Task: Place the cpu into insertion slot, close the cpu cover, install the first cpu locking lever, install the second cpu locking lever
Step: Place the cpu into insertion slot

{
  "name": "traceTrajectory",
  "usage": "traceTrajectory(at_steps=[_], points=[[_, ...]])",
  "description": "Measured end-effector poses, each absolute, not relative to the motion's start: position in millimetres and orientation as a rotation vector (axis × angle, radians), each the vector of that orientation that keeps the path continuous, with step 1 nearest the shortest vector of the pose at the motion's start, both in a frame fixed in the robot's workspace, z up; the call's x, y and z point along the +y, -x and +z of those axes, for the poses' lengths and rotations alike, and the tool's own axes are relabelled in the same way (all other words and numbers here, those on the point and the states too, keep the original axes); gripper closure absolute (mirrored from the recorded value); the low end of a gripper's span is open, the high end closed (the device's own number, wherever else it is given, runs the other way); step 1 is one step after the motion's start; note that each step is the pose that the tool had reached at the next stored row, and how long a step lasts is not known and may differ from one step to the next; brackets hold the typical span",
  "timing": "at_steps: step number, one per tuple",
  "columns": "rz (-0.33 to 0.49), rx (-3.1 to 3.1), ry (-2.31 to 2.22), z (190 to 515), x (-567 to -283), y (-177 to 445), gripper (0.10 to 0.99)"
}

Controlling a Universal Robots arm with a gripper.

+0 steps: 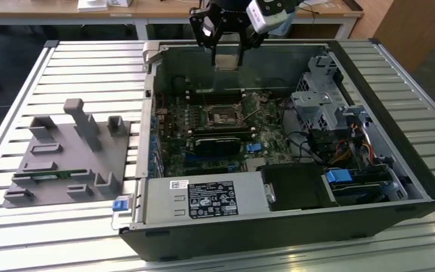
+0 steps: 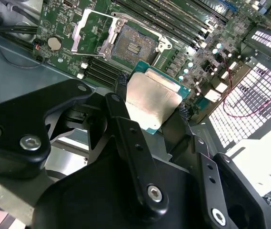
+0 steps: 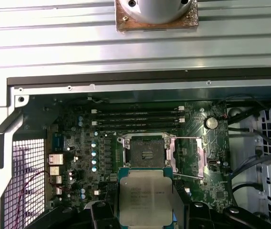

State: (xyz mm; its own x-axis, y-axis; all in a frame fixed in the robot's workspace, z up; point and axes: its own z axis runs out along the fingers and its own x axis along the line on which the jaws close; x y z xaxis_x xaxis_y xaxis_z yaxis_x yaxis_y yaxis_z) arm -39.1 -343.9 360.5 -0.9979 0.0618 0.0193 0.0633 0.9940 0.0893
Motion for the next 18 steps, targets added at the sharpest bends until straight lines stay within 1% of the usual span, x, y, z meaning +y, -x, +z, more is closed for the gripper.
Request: traceTrajectory(at_steps=[18], points=[[-0.141,-3.120,0.115,360.5,-343.9,39.1,0.545]])
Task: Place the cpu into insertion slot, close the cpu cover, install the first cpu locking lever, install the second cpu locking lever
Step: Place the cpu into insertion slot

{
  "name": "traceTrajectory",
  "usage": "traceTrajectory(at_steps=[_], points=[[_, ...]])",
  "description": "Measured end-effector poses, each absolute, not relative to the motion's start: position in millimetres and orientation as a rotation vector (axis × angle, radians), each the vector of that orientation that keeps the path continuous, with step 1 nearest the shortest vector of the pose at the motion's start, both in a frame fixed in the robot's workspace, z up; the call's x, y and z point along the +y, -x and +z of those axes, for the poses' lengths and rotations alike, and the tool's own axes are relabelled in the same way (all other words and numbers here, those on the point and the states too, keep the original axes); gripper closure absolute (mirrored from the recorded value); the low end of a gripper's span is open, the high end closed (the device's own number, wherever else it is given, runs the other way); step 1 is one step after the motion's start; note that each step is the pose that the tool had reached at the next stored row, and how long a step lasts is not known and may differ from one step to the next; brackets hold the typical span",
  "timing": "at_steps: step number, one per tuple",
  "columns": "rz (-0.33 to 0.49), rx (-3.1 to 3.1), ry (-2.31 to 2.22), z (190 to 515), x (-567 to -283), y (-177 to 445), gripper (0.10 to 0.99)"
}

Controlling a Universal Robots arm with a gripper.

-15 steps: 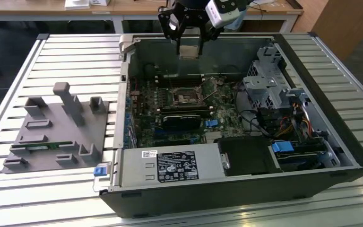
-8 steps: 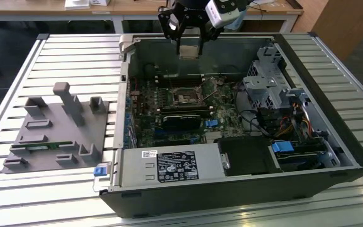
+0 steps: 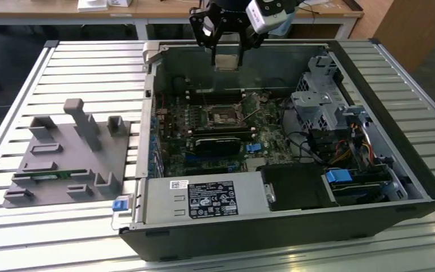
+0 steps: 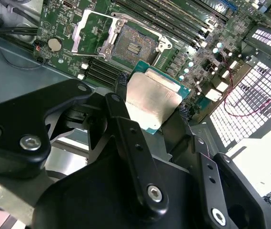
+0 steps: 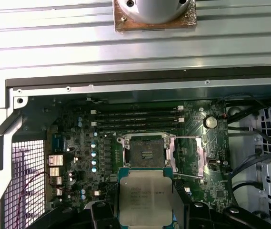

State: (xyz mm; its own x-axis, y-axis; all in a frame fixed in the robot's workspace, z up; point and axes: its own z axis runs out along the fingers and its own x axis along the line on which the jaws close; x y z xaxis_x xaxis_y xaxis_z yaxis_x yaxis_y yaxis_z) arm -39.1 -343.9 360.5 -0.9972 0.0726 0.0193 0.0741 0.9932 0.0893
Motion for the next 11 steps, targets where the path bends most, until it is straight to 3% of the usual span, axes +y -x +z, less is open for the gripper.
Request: traceTrajectory(at_steps=[11], points=[[-0.141,-3.120,0.124,360.5,-343.9,39.1,0.545]])
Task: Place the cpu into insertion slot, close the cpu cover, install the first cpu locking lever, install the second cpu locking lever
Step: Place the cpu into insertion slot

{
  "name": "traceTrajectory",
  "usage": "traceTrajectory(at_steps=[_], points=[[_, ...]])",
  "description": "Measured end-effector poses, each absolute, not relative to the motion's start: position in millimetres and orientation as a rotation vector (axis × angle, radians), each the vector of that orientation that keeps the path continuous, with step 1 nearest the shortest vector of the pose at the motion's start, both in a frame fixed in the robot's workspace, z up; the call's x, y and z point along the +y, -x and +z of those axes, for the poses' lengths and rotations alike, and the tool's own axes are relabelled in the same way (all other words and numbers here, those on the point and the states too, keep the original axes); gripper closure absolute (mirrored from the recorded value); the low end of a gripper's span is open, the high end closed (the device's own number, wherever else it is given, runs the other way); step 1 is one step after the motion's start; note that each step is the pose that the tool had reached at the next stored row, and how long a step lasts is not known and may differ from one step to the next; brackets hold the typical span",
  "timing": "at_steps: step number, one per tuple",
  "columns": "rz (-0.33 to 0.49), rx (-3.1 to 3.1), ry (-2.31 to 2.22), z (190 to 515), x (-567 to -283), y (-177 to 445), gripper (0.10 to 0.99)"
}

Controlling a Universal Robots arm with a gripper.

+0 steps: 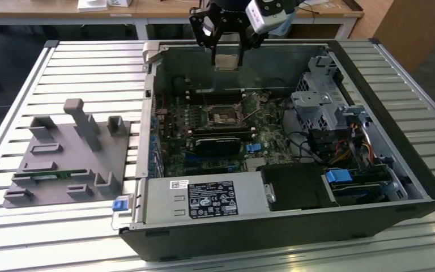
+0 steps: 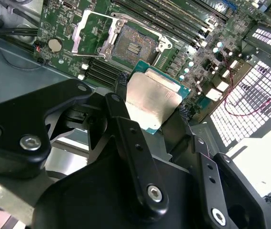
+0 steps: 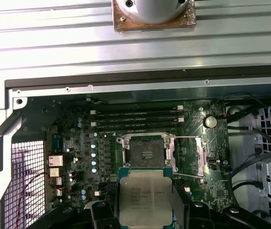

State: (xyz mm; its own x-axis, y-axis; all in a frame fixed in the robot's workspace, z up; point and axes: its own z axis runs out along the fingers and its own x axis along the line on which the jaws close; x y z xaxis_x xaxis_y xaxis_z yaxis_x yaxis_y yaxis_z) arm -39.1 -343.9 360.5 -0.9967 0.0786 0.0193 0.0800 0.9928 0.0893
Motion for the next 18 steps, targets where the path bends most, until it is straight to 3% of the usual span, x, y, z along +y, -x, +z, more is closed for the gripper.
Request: traceTrajectory(at_steps=[18], points=[[-0.141,-3.120,0.140,360.5,-343.9,39.2,0.545]])
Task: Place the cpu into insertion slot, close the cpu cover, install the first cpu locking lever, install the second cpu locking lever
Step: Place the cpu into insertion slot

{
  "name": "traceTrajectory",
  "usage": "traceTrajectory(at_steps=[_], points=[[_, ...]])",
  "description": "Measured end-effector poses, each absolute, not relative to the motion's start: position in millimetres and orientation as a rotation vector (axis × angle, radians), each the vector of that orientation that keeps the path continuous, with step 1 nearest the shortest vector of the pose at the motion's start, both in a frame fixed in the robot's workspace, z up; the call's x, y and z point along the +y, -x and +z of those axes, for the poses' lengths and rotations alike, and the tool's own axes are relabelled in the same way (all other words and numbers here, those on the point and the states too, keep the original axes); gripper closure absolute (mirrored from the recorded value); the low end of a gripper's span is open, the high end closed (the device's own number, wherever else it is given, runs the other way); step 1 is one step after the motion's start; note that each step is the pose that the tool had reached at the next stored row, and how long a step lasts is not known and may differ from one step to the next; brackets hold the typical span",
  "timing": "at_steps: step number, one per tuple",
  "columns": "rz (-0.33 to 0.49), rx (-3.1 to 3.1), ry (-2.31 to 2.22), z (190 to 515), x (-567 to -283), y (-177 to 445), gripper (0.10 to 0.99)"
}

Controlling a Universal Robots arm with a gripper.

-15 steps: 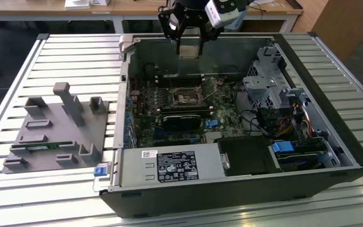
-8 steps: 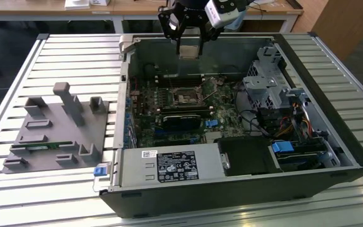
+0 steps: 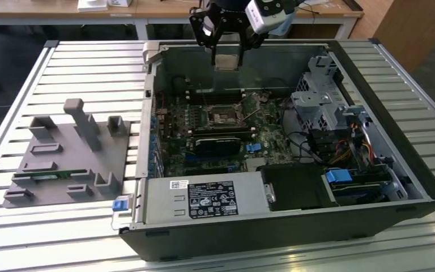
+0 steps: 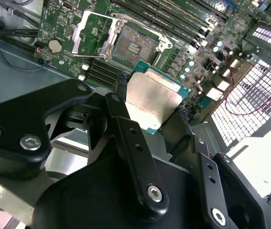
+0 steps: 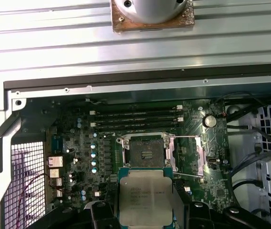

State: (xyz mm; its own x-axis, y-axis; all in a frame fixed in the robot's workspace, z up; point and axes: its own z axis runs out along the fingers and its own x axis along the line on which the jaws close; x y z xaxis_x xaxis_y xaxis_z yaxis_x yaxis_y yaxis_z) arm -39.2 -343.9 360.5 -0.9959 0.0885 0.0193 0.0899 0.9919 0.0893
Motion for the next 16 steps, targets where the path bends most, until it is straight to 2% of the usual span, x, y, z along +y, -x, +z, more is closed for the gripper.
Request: traceTrajectory(at_steps=[16], points=[[-0.141,-3.120,0.160,360.5,-343.9,39.2,0.545]])
